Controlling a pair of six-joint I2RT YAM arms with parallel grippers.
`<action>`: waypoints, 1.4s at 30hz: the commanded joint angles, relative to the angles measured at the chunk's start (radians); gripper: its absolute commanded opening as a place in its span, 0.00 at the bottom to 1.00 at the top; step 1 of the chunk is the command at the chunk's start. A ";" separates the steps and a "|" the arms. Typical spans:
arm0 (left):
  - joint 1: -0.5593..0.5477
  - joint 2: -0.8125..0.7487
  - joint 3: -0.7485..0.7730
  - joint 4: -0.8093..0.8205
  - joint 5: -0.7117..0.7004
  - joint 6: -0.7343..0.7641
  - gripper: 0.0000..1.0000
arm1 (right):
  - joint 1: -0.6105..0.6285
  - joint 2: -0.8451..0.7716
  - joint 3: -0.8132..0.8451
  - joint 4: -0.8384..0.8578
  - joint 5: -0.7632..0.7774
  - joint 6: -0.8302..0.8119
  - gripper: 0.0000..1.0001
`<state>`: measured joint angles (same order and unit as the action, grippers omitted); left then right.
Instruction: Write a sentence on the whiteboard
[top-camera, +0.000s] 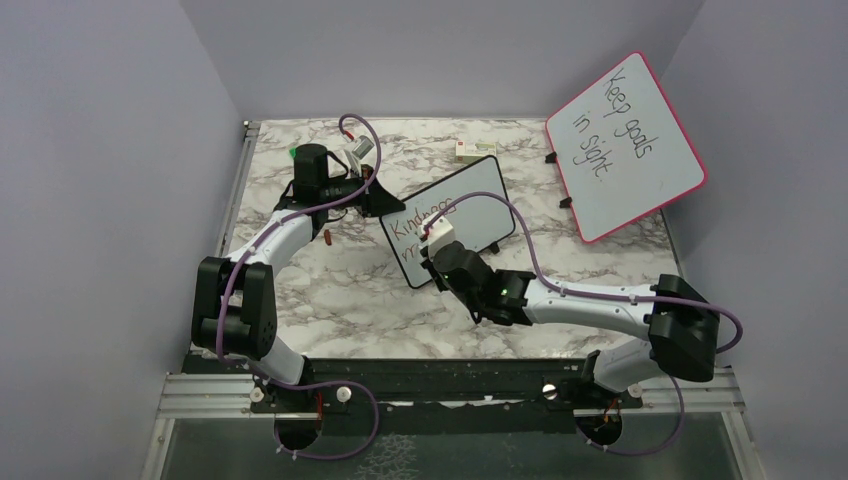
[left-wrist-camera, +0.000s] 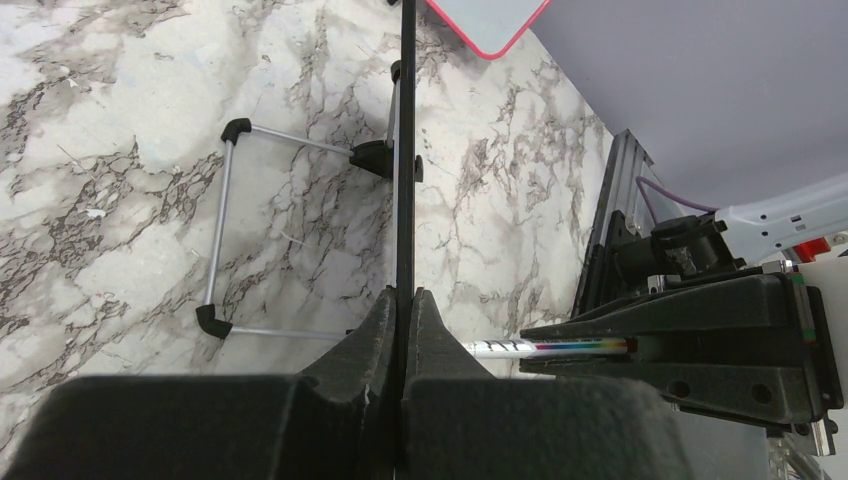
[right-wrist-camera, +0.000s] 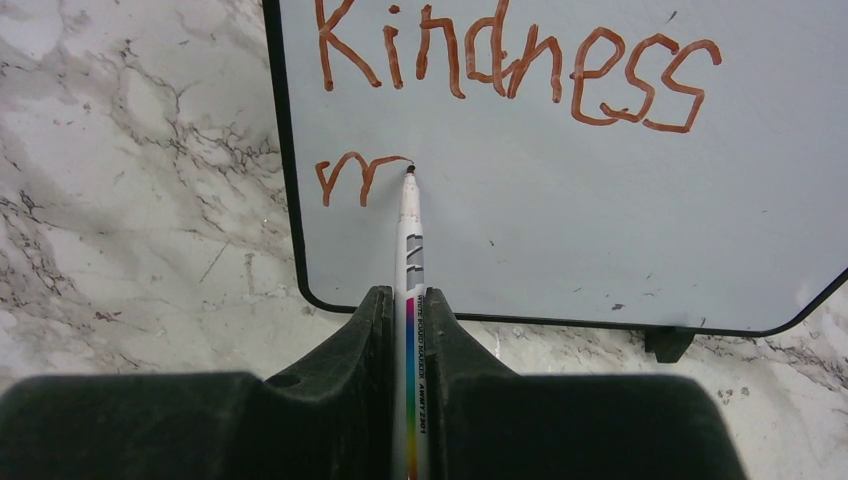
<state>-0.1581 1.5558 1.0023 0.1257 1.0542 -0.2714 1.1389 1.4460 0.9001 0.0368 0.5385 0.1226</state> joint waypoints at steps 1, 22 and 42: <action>-0.001 -0.005 -0.002 -0.071 -0.029 0.018 0.00 | -0.005 0.014 0.015 0.033 0.031 0.000 0.01; -0.001 -0.007 -0.003 -0.071 -0.028 0.018 0.00 | -0.011 0.020 0.021 0.040 0.032 0.004 0.01; -0.001 -0.008 -0.001 -0.071 -0.030 0.018 0.00 | -0.011 0.015 -0.016 -0.062 -0.011 0.066 0.01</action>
<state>-0.1581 1.5558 1.0023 0.1249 1.0538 -0.2710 1.1320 1.4513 0.9001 0.0235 0.5400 0.1631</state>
